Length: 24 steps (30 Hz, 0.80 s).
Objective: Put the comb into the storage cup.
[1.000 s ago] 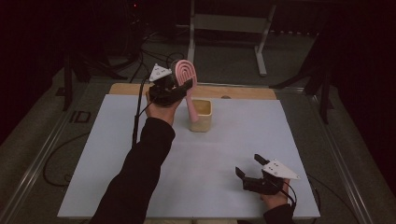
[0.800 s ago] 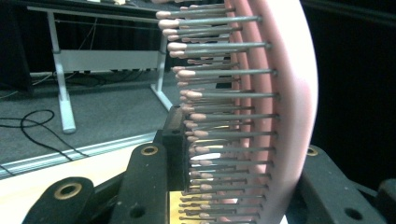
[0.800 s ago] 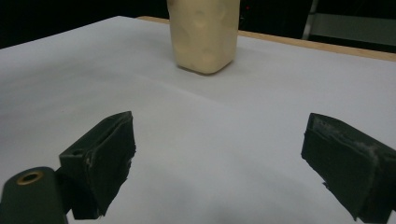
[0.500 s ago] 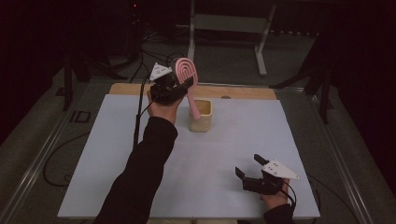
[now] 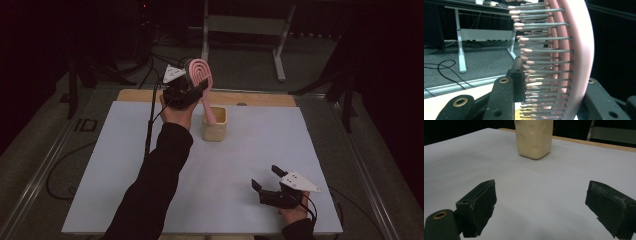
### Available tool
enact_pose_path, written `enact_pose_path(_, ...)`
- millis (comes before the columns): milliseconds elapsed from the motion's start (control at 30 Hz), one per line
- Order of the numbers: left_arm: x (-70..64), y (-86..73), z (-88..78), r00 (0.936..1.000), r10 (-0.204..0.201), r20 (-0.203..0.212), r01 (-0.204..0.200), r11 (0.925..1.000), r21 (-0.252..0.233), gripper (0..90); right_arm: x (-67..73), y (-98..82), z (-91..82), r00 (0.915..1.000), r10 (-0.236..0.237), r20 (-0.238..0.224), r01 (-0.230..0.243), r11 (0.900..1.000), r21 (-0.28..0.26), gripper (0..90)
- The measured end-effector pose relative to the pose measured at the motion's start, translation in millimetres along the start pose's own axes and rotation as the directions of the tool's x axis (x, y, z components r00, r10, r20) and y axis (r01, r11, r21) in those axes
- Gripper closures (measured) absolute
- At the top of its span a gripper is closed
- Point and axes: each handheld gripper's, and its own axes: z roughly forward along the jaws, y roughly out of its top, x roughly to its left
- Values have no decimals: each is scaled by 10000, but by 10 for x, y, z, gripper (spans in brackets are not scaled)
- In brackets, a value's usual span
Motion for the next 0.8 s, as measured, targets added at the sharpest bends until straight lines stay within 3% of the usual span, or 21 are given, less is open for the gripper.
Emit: enact_pose_path(800, -47, -31, 137, 9998, -140, -165, 137, 9997, -179, 645, 0, 0, 0, 10000, 28, -77, -28, 10000, -22, 97)
